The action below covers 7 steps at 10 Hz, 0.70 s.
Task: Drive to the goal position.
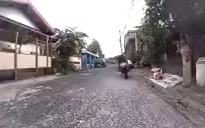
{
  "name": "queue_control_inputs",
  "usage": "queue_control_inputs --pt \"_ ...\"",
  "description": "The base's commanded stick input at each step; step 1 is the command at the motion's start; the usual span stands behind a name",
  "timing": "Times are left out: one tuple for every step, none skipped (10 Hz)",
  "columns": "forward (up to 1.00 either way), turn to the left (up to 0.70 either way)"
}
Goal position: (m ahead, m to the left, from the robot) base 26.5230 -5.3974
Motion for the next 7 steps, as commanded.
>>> queue_control_inputs --pt "0.70 0.00" --pt "0.70 0.00" --pt "0.70 0.00" --pt "0.70 0.00" --pt "0.70 0.00" --pt "0.70 0.00" --pt "0.70 0.00"
